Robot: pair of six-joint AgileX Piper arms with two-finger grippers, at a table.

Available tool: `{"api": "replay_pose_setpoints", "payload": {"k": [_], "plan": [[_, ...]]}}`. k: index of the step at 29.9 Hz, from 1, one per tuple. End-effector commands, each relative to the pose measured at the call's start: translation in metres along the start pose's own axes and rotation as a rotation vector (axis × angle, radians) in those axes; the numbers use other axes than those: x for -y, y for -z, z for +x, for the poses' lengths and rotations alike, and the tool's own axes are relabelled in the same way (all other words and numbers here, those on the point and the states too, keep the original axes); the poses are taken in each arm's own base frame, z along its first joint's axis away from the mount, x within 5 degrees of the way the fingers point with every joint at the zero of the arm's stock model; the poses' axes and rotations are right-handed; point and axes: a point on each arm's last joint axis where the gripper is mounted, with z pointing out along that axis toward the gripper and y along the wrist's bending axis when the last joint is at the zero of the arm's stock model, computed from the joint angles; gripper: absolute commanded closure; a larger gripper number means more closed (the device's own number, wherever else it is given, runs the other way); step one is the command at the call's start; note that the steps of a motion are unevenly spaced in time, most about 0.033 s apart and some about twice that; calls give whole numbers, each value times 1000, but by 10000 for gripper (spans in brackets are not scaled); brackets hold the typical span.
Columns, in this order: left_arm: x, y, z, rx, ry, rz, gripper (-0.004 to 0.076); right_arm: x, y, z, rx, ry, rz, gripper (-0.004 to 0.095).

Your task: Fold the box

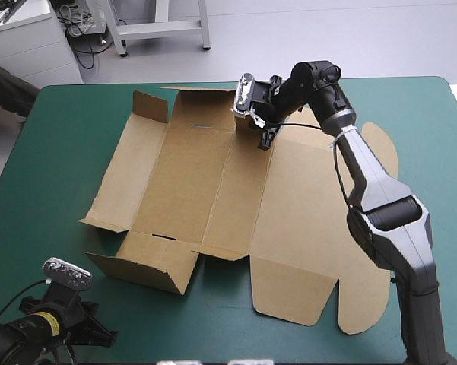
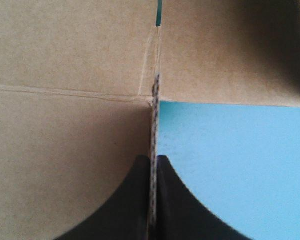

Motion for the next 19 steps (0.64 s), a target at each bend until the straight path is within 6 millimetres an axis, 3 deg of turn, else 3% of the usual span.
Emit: {"api": "replay_pose_setpoints", "payload": {"k": [1,9,19], "plan": [[1,5,-8,55,0,6,756,-3,43,-24,79,63,68,931],[1,5,-8,55,0,6,756,-16,42,-44,196,191,14,932],[1,5,-8,55,0,6,756,-28,37,-58,215,244,-14,932]]}}
